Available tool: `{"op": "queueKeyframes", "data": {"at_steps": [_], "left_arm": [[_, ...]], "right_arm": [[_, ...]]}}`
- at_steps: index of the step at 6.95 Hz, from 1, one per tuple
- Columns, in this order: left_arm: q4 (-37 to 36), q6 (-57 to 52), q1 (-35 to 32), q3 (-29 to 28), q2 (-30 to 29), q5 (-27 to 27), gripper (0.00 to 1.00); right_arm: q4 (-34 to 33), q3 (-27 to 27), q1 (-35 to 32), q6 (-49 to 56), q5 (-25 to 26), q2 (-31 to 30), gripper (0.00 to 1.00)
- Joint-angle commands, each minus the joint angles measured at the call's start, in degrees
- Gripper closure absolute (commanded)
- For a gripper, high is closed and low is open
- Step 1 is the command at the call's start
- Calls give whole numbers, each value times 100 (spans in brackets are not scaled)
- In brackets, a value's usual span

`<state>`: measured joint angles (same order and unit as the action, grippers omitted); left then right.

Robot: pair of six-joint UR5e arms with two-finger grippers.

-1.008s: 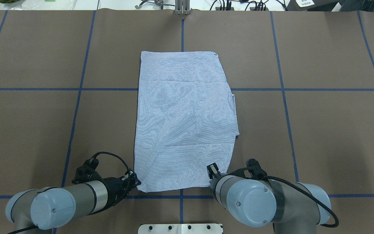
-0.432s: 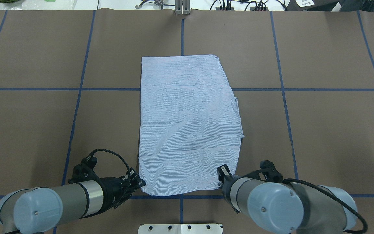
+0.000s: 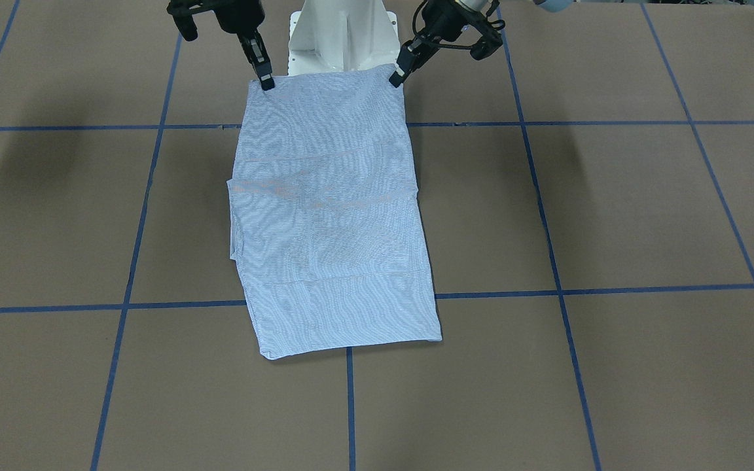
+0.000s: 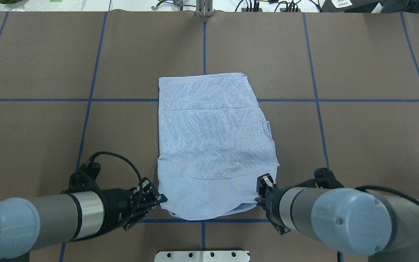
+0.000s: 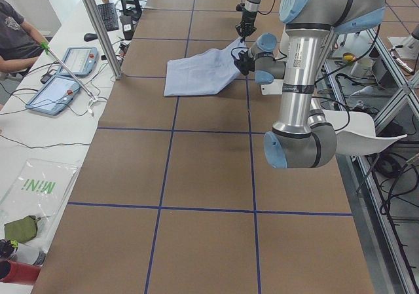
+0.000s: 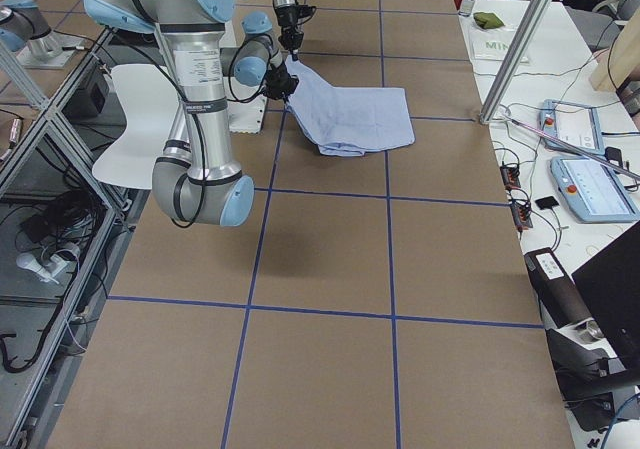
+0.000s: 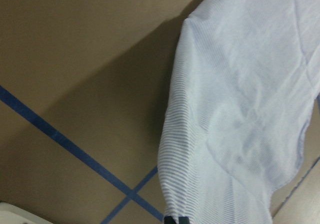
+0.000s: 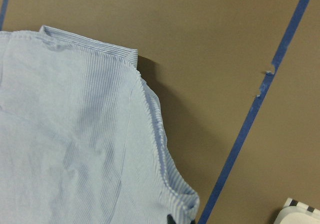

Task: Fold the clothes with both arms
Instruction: 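Lift the near half with both grippers and fold it over the far half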

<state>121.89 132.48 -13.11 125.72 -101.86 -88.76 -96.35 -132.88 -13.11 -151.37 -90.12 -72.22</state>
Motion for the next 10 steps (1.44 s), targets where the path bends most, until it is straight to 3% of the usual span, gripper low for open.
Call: {"op": "queueKeyframes", "data": {"at_steps": [1,2,6,8,9,10], "left_arm": [[-813,-116,-1389,-412,-874,-962,100],[-860,-317,-1787,-834,-1149,-1115,100],[-746,-925,-2292,-2092,-1704,-1099,100],[-213,-1205,-2494,-2882,-1916,-1091,100],[42,-1424,-2581,-3426,-2099,-1073,100],[323,-1722,-2843,-4049,-2327,-1073,100]], "right_arm": [[-226,670,-1390,517,-1116,819,100],[-218,1258,-1953,982,-1557,1207,100],[-95,3411,-2749,2224,-1833,2482,100],[824,4328,-2899,2445,-1965,2635,100],[906,4662,-2951,2907,-1974,2774,100],[1255,5370,-2961,3251,-1974,3028,88]]}}
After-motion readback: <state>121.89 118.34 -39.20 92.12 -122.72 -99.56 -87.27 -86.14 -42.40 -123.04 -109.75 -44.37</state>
